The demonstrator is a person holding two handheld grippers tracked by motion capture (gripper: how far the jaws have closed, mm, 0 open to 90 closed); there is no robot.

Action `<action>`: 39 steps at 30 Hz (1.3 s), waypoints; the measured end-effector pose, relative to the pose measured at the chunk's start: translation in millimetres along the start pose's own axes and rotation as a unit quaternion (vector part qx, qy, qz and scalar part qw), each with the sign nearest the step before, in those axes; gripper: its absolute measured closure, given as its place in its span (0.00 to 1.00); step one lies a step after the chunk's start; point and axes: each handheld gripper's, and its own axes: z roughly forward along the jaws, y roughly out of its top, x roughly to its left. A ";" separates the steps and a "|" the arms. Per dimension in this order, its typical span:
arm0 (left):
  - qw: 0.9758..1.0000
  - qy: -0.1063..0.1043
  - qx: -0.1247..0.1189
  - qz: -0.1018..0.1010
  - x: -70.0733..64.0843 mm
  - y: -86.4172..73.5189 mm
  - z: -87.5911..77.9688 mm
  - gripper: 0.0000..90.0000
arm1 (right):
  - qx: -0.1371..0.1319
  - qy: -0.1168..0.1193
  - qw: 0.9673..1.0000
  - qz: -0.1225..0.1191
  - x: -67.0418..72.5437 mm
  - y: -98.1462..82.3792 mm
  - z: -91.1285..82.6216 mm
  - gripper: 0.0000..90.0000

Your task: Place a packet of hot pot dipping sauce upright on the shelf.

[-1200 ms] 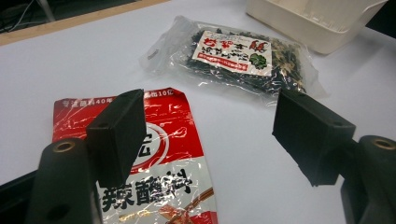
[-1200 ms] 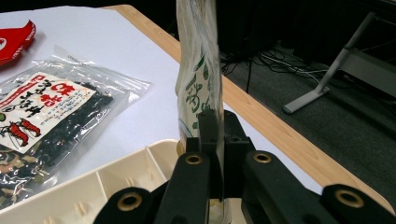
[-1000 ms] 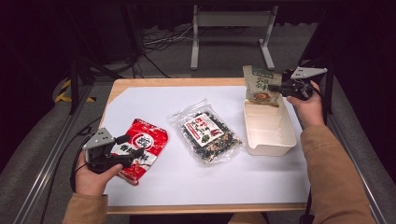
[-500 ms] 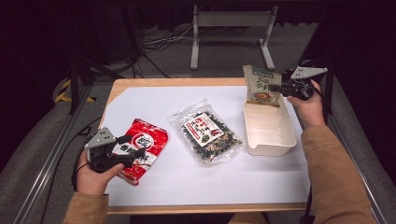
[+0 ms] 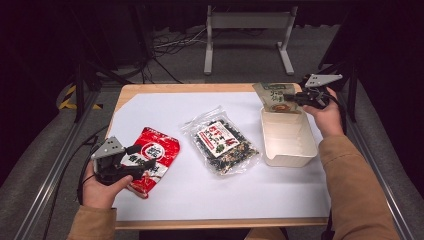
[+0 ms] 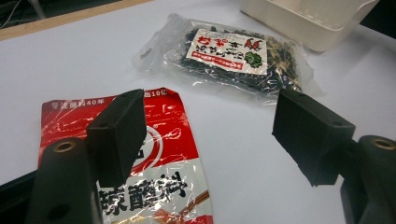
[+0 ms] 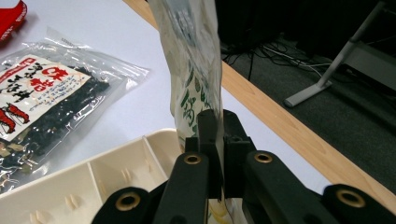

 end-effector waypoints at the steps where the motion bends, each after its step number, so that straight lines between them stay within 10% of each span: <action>1: 1.000 0.000 0.000 0.000 0.1 0.0 -0.2 0.29 | 0.003 -0.001 1.000 0.002 0.0 -1.6 1.3 0.98; 8: 1.000 0.001 -0.001 0.000 0.0 0.2 1.0 0.29 | 0.013 -0.011 1.000 0.010 0.6 -5.6 3.5 0.97; 20: 1.000 -0.004 0.001 0.003 -0.8 2.2 3.7 0.29 | 0.108 -0.067 0.992 0.014 2.6 -13.7 1.7 0.91; 39: 1.000 -0.003 -0.003 -0.026 4.6 7.2 8.7 0.23 | 0.068 -0.090 0.990 0.083 13.0 -9.8 -25.7 0.46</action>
